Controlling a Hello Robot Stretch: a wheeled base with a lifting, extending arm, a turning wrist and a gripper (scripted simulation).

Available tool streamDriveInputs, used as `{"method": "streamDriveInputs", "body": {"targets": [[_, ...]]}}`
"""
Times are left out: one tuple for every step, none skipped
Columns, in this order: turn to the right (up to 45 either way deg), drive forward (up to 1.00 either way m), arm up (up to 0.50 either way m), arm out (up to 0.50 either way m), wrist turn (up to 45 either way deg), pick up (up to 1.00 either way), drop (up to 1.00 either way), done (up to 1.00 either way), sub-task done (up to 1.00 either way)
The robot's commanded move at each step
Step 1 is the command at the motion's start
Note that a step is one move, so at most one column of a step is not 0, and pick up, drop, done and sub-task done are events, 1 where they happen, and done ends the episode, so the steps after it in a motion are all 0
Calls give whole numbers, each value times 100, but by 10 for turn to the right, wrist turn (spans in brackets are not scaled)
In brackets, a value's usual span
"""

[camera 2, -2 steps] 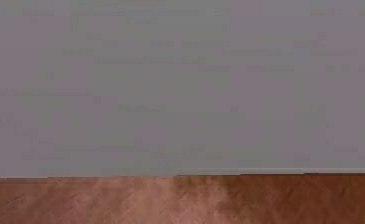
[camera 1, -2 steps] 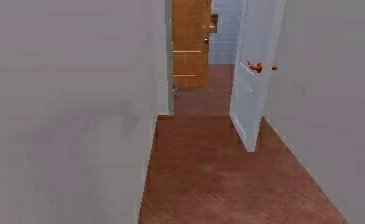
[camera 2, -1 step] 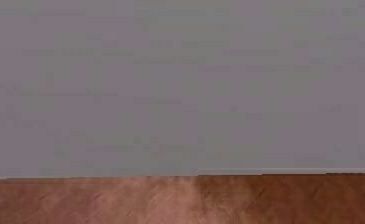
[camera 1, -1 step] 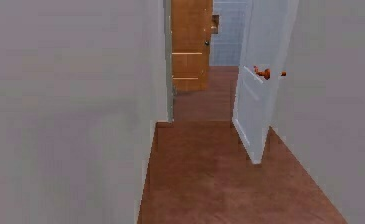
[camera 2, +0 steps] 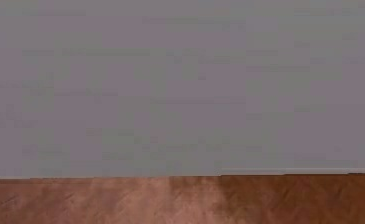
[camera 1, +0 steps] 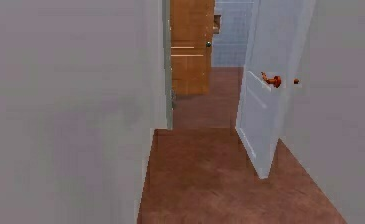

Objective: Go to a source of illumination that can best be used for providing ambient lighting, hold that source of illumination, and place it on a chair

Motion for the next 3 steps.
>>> {"method": "streamDriveInputs", "body": {"targets": [[450,0,0,0,0,0,0,0,0],[420,0,0,0,0,0,0,0,0],[0,5,0,0,0,0,0,0,0]]}}
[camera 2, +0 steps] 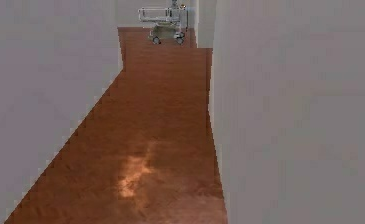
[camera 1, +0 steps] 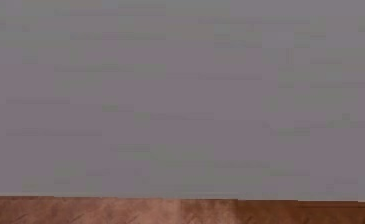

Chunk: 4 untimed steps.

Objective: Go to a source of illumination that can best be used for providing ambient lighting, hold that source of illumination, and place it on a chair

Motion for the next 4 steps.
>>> {"method": "streamDriveInputs", "body": {"targets": [[-450,0,0,0,0,0,0,0,0],[-360,0,0,0,0,0,0,0,0],[0,100,0,0,0,0,0,0,0],[0,100,0,0,0,0,0,0,0]]}}
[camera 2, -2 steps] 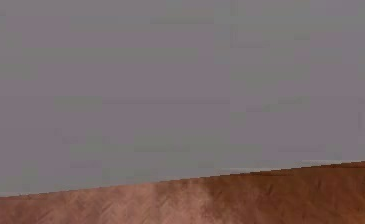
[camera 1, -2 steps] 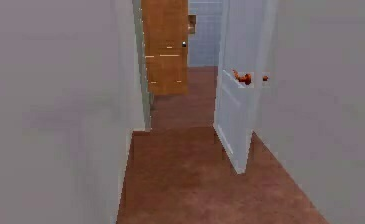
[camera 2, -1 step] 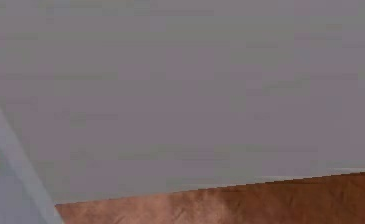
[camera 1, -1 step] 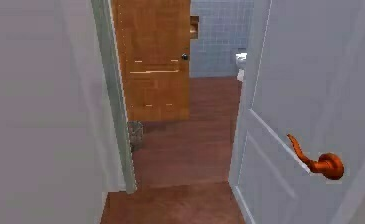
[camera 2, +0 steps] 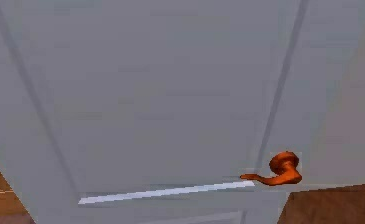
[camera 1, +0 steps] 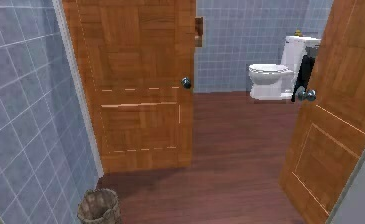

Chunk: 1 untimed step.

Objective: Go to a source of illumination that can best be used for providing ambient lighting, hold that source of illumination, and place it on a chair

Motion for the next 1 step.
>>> {"method": "streamDriveInputs", "body": {"targets": [[-30,0,0,0,0,0,0,0,0]]}}
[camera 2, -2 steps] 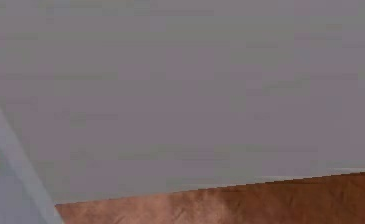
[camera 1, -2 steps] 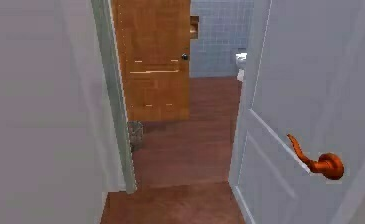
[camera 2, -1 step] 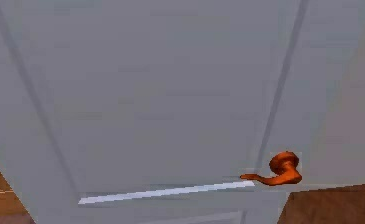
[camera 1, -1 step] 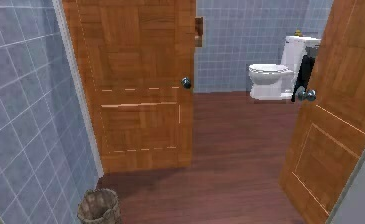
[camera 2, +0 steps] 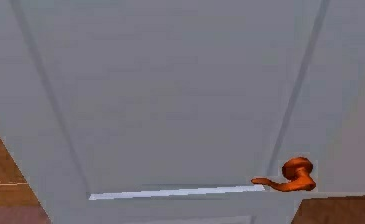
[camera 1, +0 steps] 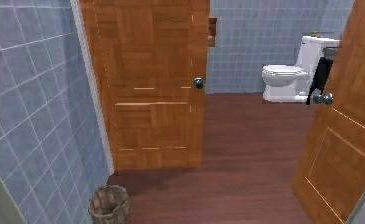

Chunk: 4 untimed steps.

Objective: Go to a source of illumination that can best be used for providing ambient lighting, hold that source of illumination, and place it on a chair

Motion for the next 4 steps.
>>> {"method": "streamDriveInputs", "body": {"targets": [[0,40,0,0,0,0,0,0,0],[330,0,0,0,0,0,0,0,0],[0,95,0,0,0,0,0,0,0],[60,0,0,0,0,0,0,0,0]]}}
